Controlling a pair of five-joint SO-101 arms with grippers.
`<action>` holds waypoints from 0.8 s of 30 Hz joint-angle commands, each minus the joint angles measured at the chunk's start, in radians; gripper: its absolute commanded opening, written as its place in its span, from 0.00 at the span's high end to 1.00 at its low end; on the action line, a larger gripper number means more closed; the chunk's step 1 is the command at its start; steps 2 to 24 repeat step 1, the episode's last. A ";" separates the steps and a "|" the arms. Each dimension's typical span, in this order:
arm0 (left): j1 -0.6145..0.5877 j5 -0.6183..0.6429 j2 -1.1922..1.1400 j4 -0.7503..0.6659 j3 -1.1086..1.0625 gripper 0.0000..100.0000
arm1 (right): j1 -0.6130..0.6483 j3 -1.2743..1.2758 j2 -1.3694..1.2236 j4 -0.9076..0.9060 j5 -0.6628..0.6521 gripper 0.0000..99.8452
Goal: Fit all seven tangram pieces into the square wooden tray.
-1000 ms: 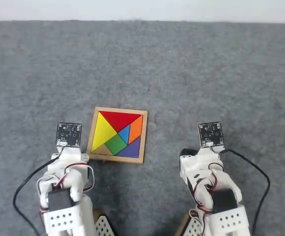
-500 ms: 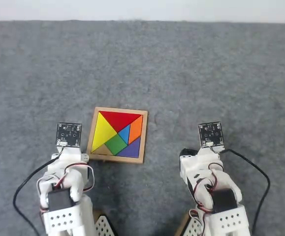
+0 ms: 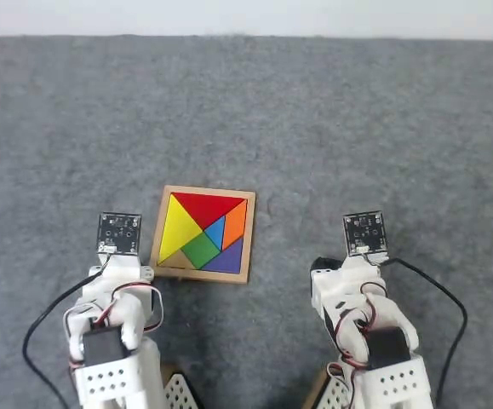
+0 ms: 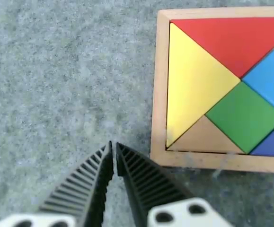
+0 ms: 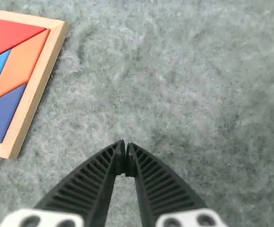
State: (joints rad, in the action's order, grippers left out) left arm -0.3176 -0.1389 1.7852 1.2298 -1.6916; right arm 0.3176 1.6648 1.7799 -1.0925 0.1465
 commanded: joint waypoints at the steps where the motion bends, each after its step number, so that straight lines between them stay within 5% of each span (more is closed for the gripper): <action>1: 0.002 -0.003 -0.002 0.005 0.008 0.99 | -0.010 0.021 -0.013 -0.005 -0.009 0.99; 24: 0.002 -0.003 -0.002 0.005 0.008 0.99 | -0.010 0.021 -0.013 -0.005 -0.009 0.99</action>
